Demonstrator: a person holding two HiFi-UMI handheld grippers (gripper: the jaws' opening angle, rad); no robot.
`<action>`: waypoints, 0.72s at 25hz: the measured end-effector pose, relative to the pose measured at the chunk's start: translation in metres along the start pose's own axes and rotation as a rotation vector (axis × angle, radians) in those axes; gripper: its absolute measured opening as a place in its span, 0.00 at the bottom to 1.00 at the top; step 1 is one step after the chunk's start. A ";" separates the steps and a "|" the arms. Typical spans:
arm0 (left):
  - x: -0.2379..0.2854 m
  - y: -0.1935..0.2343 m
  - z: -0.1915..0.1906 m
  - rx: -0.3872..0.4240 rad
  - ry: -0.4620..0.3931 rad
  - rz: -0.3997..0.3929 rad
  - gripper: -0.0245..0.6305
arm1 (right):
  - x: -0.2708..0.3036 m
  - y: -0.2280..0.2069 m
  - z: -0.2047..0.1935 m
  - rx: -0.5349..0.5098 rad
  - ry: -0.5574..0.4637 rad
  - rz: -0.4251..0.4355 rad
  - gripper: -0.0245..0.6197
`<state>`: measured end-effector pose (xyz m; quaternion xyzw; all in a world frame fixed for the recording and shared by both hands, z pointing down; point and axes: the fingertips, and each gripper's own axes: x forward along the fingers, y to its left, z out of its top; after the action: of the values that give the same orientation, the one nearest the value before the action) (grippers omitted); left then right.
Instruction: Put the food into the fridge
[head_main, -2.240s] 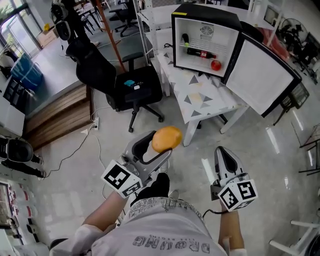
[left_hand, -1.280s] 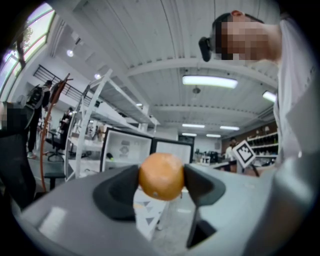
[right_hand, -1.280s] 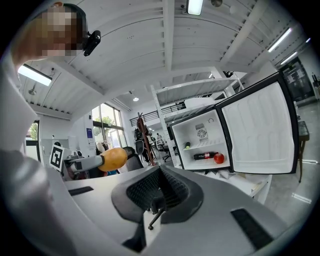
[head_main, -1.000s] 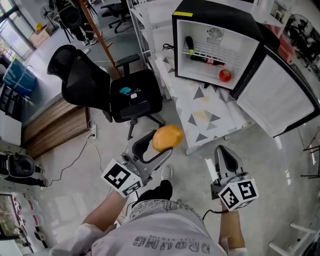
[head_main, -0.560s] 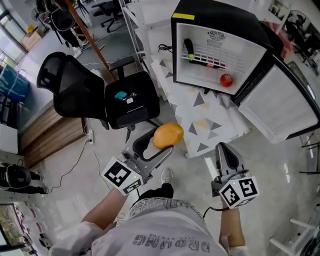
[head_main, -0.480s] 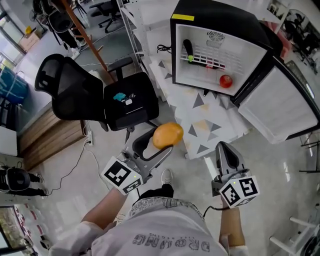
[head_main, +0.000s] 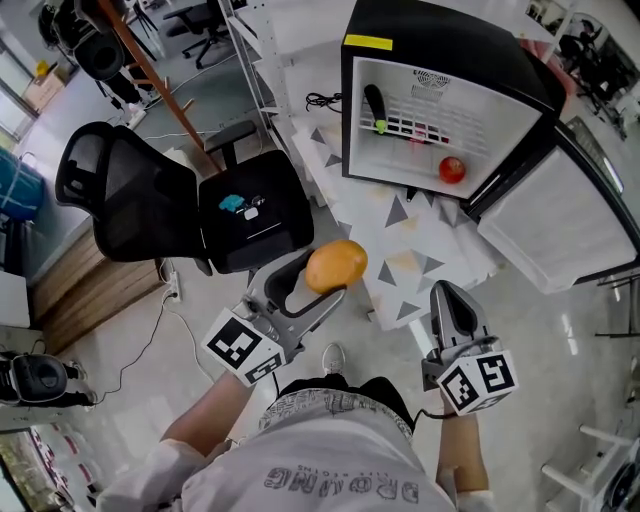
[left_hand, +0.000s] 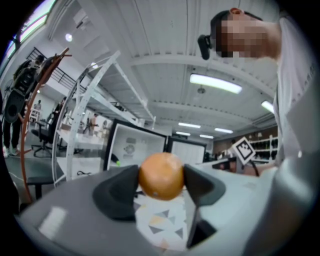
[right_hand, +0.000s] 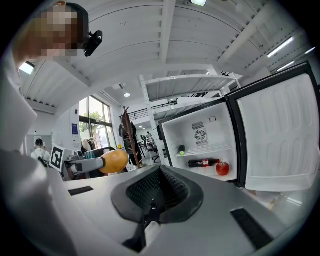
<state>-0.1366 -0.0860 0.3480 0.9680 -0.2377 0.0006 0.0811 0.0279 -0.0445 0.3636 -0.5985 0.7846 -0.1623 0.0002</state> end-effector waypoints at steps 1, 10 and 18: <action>0.001 0.002 0.000 -0.001 0.000 -0.002 0.48 | 0.002 0.000 0.001 -0.002 0.000 -0.002 0.04; 0.027 0.012 0.001 -0.004 0.004 -0.015 0.48 | 0.014 -0.020 0.008 0.001 -0.005 -0.021 0.04; 0.068 0.025 0.004 0.008 0.017 0.026 0.48 | 0.041 -0.060 0.022 0.003 -0.010 0.015 0.04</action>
<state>-0.0879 -0.1393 0.3510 0.9651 -0.2496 0.0107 0.0791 0.0773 -0.1025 0.3657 -0.5932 0.7889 -0.1606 0.0063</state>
